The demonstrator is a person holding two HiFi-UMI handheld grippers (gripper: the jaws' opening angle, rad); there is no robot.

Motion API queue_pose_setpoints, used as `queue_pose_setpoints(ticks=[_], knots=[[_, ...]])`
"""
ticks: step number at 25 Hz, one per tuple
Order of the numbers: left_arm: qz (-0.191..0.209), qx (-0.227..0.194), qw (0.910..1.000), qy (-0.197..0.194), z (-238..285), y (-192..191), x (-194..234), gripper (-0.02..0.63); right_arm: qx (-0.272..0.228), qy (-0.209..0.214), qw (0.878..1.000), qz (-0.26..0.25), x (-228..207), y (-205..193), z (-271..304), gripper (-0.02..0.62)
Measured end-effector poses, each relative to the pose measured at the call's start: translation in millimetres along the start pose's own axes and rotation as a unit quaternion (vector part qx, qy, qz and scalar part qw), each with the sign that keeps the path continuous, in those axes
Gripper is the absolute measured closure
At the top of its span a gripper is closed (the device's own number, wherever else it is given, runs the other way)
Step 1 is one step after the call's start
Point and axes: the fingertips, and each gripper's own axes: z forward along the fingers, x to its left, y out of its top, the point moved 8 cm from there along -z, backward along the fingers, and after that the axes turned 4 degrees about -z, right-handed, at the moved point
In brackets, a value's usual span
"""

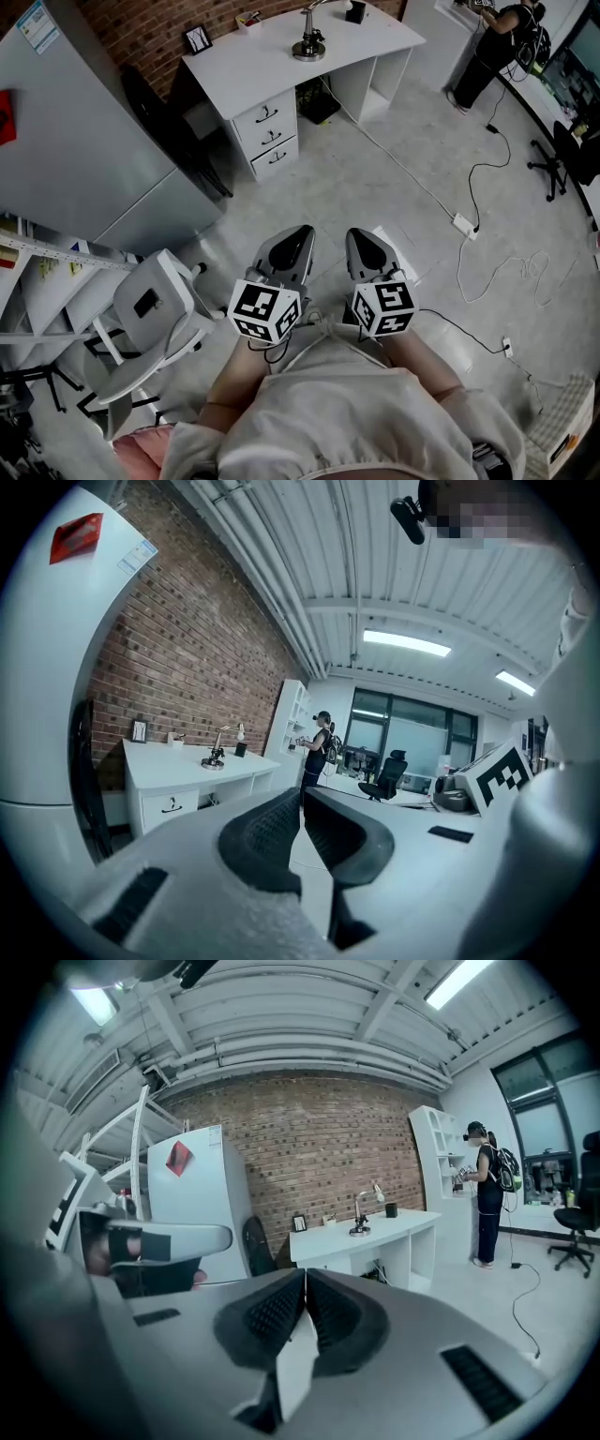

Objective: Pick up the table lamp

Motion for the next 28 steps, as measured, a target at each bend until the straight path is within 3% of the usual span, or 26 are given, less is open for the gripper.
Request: queue_pose_setpoints(ticks=[9, 19, 24, 28], knots=[[-0.005, 0.004, 0.9979, 0.064, 69, 12, 23, 0.577, 0.000, 0.039, 0.999, 0.004, -67, 21, 62, 0.568], [-0.018, -0.013, 0.9926, 0.119, 210, 33, 21, 0.577, -0.004, 0.079, 0.997, -0.013, -204, 68, 134, 0.568], [-0.023, -0.032, 0.9901, 0.135, 273, 46, 8, 0.577, -0.011, 0.087, 0.996, -0.028, -272, 94, 156, 0.568], [-0.030, -0.018, 0.9902, 0.135, 310, 42, 0, 0.577, -0.005, 0.087, 0.996, -0.020, -310, 98, 169, 0.568]])
